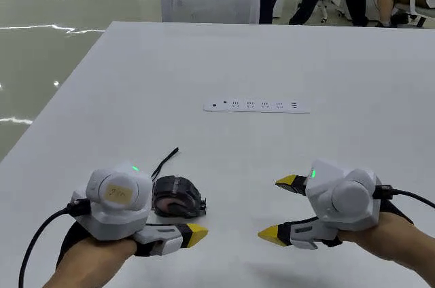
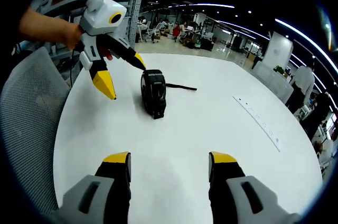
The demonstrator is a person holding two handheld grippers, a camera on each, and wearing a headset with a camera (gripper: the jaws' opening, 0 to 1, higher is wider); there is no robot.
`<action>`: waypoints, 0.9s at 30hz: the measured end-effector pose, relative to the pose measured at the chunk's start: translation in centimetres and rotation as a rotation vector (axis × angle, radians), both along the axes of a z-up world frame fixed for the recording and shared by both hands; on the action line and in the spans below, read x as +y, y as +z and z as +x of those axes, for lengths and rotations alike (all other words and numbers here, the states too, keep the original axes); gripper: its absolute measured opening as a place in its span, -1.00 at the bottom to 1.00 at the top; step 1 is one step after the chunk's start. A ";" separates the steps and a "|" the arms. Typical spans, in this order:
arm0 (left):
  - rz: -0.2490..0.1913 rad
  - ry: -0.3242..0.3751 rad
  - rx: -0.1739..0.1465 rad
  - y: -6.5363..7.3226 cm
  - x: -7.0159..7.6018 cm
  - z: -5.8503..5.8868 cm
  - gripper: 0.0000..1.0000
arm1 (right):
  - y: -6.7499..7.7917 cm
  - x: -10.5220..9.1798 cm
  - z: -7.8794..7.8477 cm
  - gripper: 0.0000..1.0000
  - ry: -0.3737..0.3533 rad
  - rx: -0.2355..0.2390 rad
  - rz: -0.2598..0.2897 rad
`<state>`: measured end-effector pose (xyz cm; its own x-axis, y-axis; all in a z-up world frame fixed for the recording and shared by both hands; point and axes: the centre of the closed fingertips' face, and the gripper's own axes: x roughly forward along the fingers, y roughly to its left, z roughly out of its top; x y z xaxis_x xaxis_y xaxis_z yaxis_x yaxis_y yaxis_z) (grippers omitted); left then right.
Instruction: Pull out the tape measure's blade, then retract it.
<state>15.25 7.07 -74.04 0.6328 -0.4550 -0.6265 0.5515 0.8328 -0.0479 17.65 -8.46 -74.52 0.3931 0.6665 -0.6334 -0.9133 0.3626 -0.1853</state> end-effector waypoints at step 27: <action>-0.035 -0.074 -0.079 1.5 2.2 -2.4 0.98 | 1.3 -4.1 -3.2 0.58 -0.104 0.050 0.139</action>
